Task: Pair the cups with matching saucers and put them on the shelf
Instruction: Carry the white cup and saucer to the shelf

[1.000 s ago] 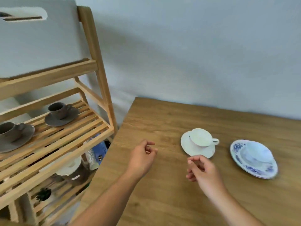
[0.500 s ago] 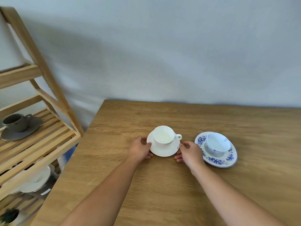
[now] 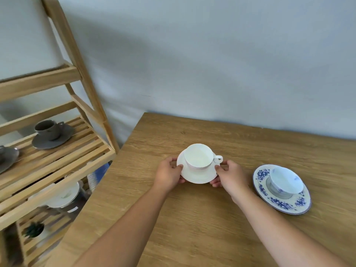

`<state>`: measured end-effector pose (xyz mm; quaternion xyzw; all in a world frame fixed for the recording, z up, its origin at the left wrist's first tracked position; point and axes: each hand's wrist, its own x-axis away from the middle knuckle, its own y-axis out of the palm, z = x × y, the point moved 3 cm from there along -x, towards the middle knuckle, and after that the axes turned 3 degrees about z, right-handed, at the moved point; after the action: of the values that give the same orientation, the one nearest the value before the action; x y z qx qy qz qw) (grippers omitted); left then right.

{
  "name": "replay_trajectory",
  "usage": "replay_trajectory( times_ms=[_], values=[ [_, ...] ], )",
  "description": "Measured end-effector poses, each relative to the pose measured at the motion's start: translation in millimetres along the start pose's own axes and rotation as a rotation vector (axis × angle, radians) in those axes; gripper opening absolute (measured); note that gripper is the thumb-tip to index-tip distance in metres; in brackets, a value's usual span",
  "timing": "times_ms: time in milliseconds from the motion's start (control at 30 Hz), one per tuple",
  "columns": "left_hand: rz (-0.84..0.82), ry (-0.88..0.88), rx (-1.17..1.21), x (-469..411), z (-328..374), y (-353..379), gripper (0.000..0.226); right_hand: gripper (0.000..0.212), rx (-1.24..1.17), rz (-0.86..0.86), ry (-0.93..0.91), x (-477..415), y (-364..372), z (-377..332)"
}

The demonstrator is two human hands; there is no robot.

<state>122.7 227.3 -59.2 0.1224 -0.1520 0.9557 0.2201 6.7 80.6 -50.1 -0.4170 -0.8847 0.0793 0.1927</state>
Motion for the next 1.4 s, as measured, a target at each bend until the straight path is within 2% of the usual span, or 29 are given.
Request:
replay_trajectory(
  times_ms=[300, 667, 867, 1100, 1400],
  values=[
    [0.256, -0.027, 0.037, 11.8, -12.9, -132.2, 0.032, 0.014, 0.018, -0.249, -0.091, 26.5, 119.2, -46.4],
    [0.588, -0.143, -0.009, 26.8, -69.8, -338.7, 0.034, 0.014, 0.137, -0.612, -0.166, 89.0, 338.8, -85.0],
    [0.729, -0.242, 0.000, 25.7, -109.3, -427.3, 0.039, 0.013, 0.228, -0.723, -0.177, 118.8, 444.6, -91.5],
    [0.854, -0.354, 0.057, 18.2, -157.5, -485.2, 0.038, 0.007, 0.352, -0.784, -0.147, 141.0, 530.5, -88.0],
    [0.902, -0.383, 0.084, 12.0, -187.0, -509.1, 0.039, 0.017, 0.391, -0.825, -0.169, 149.4, 570.0, -78.0]
  ],
)
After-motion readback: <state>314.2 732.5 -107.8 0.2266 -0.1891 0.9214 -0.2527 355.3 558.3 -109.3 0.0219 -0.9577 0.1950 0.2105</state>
